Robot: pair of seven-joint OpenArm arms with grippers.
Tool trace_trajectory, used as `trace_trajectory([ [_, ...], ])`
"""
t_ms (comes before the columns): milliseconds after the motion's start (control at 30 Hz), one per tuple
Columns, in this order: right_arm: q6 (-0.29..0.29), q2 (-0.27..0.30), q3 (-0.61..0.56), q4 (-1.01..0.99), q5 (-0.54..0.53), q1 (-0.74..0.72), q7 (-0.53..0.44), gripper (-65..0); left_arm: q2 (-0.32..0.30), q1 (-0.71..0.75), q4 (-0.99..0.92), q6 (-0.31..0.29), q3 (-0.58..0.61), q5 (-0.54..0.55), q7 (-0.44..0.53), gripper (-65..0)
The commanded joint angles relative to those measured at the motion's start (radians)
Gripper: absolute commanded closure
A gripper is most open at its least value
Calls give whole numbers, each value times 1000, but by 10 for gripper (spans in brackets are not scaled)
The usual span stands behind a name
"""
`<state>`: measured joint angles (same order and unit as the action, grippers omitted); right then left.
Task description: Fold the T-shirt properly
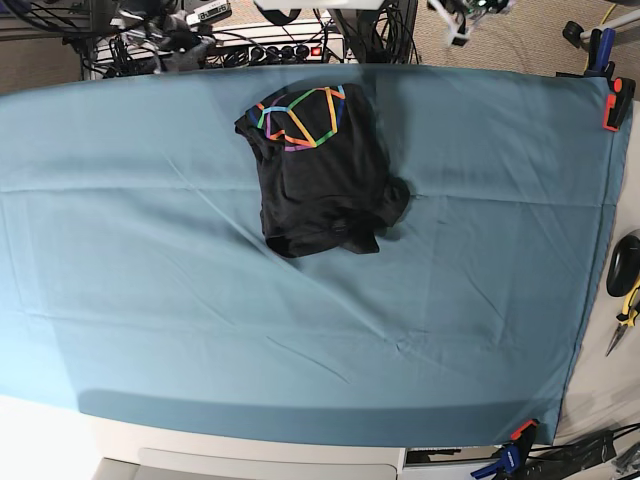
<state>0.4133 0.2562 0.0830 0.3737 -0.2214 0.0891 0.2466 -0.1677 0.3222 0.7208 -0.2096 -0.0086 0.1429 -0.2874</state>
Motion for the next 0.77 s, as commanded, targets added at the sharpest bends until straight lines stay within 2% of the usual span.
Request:
trace_trajectory([
  [0, -33, -5, -8, -2, 24, -23, -8, -250, 16, -21, -29, 16, 0, -1, 21, -215],
  [67, -111, -40, -22, -17, 75, -54, -1, -250, 50, -80, -105, 60, 0, -2, 26, -215],
  [133, -163, -72, -25, -35, 100, -77, 16, -250, 83, -131, -169, 97, 0, -2, 26, -215],
  [267, -193, -102, -25, -54, 100, -92, 14, -243, 131, -209, -256, 137, 0, -15, 26, -212],
  [333, -225, -102, -25, -54, 100, -89, 23, -161, 143, -243, -294, 151, 0, -36, 26, -131],
  [400, -262, -98, -25, -54, 99, -85, 40, -54, 146, -268, -323, 154, 0, -36, 24, -1],
  [433, -273, -96, -25, -54, 100, -82, 43, -4, 148, -277, -333, 154, 0, -37, 17, 0],
  [567, -309, -93, -25, -54, 99, -73, 44, 0, 151, -292, -337, 154, 0, -69, -5, 0],
  [733, -308, -93, -25, -54, 99, -72, 44, 0, 151, -298, -336, 154, 0, -69, -11, 0],
])
